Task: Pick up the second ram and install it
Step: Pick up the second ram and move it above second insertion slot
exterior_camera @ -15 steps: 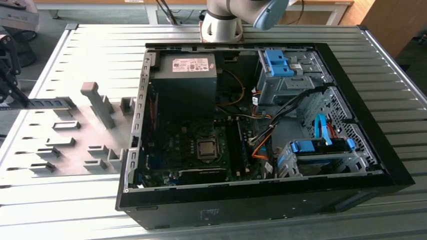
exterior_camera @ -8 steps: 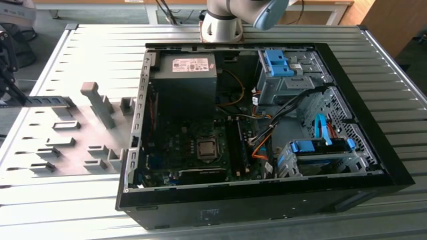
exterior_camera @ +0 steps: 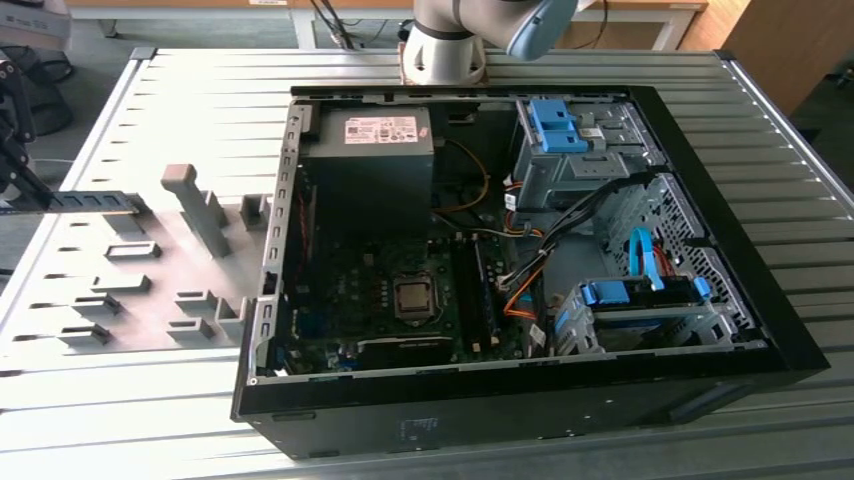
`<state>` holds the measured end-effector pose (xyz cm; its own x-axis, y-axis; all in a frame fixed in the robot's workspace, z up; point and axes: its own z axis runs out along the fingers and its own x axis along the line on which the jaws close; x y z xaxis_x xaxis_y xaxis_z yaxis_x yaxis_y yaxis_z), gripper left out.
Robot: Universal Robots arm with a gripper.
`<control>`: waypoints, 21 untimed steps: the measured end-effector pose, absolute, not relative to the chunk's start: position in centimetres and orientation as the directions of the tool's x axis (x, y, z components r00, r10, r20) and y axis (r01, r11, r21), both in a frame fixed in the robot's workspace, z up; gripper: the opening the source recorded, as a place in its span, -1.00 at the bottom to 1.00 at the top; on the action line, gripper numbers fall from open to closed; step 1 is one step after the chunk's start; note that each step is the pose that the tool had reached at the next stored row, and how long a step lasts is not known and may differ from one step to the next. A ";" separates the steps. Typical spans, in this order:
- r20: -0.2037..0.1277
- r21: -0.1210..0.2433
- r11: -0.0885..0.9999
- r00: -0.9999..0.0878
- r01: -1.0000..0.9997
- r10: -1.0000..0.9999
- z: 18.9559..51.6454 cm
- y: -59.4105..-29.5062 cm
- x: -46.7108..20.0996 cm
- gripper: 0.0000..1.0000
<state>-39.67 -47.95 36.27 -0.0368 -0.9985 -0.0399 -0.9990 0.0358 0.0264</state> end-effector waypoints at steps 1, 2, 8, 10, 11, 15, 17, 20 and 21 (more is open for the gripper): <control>-0.040 0.026 0.036 -0.037 -0.999 -0.999 36.3 -48.0 -39.7 -0.73; -0.040 0.026 0.036 -0.037 -0.999 -0.999 36.3 -47.9 -39.7 -0.73; -0.040 0.026 0.036 -0.037 -0.999 -0.999 36.4 -48.0 -39.7 -0.73; -0.040 0.027 0.036 -0.037 -0.999 -0.999 36.5 -48.0 -39.7 -0.73; -0.040 0.026 0.036 -0.037 -0.999 -0.999 36.5 -47.9 -39.7 -0.73; -0.040 0.026 0.036 -0.037 -0.999 -0.999 36.9 -47.9 -39.7 -0.73; -0.040 0.026 0.036 -0.037 -0.999 -0.999 37.1 -47.9 -39.7 -0.73; -0.040 0.026 0.036 -0.037 -0.999 -0.999 37.5 -48.0 -39.7 -0.73; -0.040 0.026 0.036 -0.037 -0.999 -0.999 37.6 -48.0 -39.7 -0.73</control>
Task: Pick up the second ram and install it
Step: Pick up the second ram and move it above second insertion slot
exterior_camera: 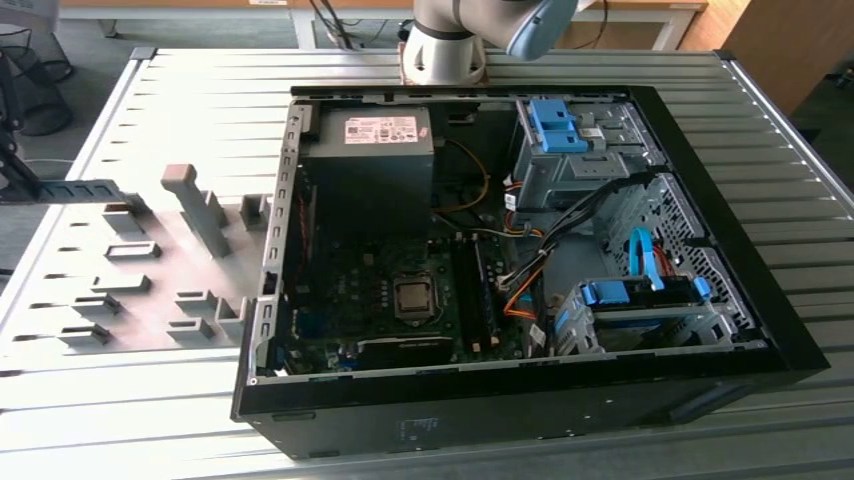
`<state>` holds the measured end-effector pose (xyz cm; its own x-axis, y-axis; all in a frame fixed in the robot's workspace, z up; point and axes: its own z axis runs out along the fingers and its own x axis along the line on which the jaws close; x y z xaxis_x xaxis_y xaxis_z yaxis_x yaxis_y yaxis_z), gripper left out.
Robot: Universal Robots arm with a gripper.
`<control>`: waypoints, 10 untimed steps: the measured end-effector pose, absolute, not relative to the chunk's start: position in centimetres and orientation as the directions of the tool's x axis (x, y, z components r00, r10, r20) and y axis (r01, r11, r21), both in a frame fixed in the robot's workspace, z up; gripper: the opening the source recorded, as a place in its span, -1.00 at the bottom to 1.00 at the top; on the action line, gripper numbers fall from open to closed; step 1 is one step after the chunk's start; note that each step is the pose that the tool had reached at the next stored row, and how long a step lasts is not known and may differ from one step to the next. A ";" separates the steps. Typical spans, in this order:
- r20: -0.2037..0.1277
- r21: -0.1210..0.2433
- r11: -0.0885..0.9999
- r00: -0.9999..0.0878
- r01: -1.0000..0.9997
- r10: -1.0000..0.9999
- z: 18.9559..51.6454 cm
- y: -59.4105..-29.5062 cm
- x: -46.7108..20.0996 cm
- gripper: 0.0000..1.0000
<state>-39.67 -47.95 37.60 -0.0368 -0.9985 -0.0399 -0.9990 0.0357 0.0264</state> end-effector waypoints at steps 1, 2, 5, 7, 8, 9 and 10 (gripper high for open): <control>-0.040 0.026 0.036 -0.037 -0.999 -0.999 37.7 -48.0 -39.7 -0.73; -0.040 0.026 0.036 -0.037 -0.999 -0.999 37.8 -48.0 -39.7 -0.73; -0.040 0.026 0.036 -0.037 -0.999 -0.999 38.2 -48.0 -39.7 -0.73; -0.040 0.026 0.036 -0.037 -0.999 -0.999 38.4 -47.9 -39.7 -0.73; -0.040 0.026 0.036 -0.037 -0.999 -0.999 38.6 -47.9 -39.7 -0.73; -0.040 0.026 0.036 -0.037 -0.999 -0.999 38.7 -48.0 -39.7 -0.73; -0.040 0.026 0.036 -0.037 -0.999 -0.999 38.8 -48.0 -39.7 -0.73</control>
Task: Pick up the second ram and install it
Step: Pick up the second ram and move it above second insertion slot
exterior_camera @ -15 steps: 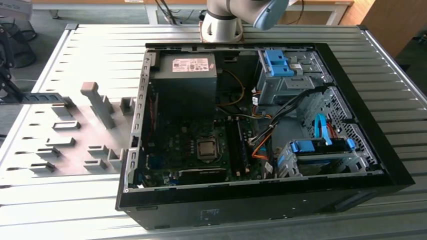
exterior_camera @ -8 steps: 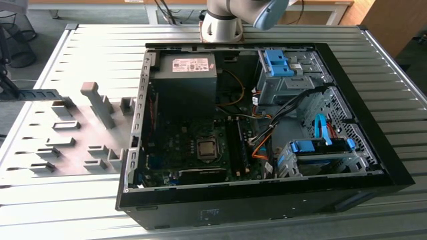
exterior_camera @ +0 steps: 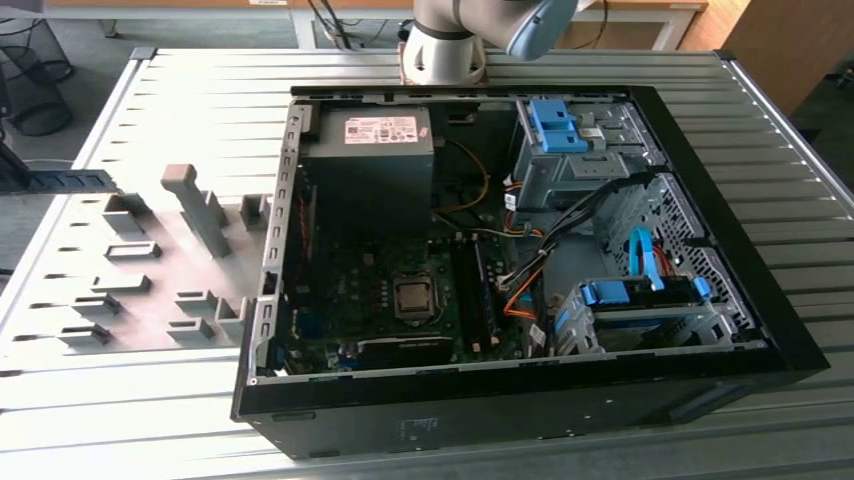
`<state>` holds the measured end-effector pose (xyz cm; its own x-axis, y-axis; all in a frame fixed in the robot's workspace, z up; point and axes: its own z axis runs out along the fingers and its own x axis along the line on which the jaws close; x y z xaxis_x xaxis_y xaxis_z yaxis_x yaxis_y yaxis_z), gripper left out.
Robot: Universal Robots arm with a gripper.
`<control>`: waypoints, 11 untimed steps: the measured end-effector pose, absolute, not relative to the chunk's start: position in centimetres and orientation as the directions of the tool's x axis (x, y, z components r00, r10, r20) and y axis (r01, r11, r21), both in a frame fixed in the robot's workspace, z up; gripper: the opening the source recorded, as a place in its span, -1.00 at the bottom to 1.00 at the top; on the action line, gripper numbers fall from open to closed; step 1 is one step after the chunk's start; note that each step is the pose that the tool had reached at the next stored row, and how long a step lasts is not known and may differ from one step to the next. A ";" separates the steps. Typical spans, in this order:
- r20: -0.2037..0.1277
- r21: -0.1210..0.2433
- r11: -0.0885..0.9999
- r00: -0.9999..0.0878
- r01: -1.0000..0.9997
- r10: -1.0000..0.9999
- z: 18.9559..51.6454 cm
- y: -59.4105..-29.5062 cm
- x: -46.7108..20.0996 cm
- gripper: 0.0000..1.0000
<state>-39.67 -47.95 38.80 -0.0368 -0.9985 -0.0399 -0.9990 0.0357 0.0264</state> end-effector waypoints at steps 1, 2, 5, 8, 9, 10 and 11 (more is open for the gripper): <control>-0.040 0.026 0.036 -0.037 -0.999 -0.999 38.9 -48.0 -39.7 -0.73; -0.040 0.026 0.036 -0.037 -0.999 -0.999 39.0 -48.0 -39.7 -0.73; -0.040 0.026 0.036 -0.037 -0.999 -0.999 39.4 -48.0 -39.7 -0.73; -0.040 0.026 0.036 -0.037 -0.999 -0.999 39.7 -47.9 -39.7 -0.73; -0.040 0.026 0.036 -0.037 -0.999 -0.999 39.8 -48.0 -39.7 -0.73; -0.040 0.026 0.036 -0.037 -0.999 -0.999 39.9 -48.0 -39.7 -0.73; -0.040 0.026 0.036 -0.037 -0.999 -0.999 40.1 -48.0 -39.7 -0.73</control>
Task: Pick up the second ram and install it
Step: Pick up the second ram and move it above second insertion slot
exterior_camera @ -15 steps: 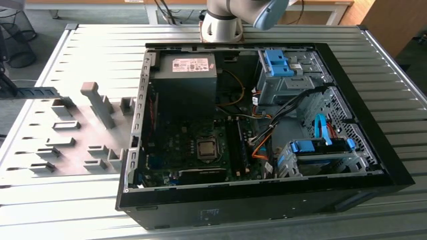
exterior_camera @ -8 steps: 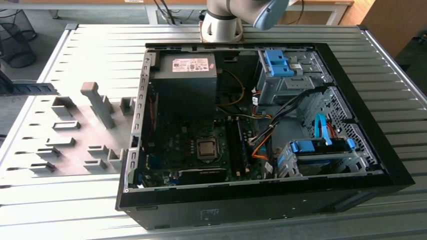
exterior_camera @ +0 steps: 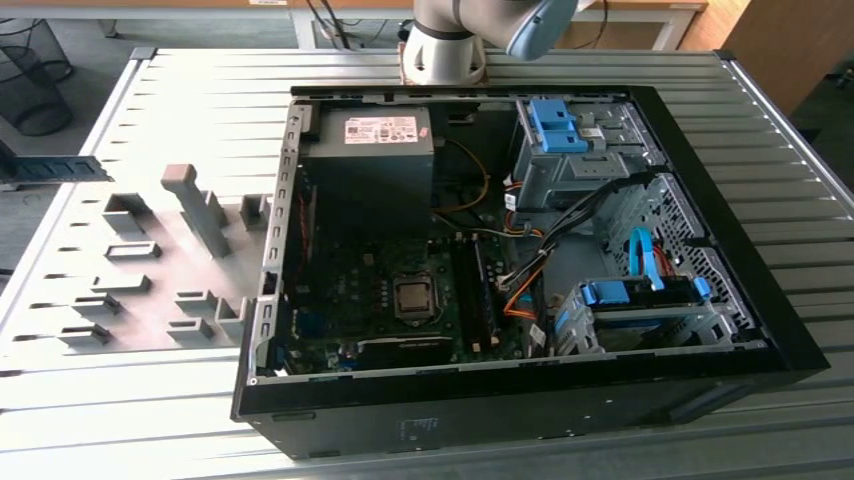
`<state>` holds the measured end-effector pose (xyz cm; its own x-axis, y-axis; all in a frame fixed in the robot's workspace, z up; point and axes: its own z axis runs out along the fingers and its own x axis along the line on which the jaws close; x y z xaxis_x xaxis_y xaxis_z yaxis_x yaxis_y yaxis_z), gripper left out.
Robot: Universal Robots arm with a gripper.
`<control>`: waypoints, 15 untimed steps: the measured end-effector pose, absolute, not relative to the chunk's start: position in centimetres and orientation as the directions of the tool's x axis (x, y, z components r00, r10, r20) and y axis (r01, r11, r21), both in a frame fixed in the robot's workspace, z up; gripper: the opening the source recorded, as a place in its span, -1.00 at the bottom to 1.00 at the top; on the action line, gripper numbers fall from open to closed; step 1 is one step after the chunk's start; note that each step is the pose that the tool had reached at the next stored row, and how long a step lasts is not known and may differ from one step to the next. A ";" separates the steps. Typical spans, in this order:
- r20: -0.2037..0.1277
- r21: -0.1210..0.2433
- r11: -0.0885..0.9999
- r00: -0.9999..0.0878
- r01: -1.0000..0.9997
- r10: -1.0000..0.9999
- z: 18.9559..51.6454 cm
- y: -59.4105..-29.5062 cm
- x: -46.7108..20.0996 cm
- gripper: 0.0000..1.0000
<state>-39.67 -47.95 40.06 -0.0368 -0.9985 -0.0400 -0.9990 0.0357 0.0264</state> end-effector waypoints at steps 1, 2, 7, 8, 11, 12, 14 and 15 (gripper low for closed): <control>-0.040 0.026 0.036 -0.037 -0.999 -0.999 40.2 -47.9 -39.7 -0.73; -0.040 0.026 0.036 -0.037 -0.999 -0.999 40.3 -48.0 -39.7 -0.73; -0.040 0.026 0.036 -0.037 -0.999 -0.999 40.5 -47.9 -39.7 -0.73; -0.040 0.026 0.036 -0.037 -0.999 -0.999 40.5 -47.9 -39.7 -0.73; -0.040 0.026 0.036 -0.037 -0.999 -0.999 40.5 -48.0 -39.7 -0.73; -0.040 0.026 0.036 -0.037 -0.999 -0.999 40.5 -48.0 -39.7 -0.73; -0.040 0.026 0.036 -0.037 -0.999 -0.999 40.6 -48.0 -39.6 -0.73; -0.040 0.027 0.036 -0.037 -0.999 -0.999 40.6 -48.0 -39.6 -0.73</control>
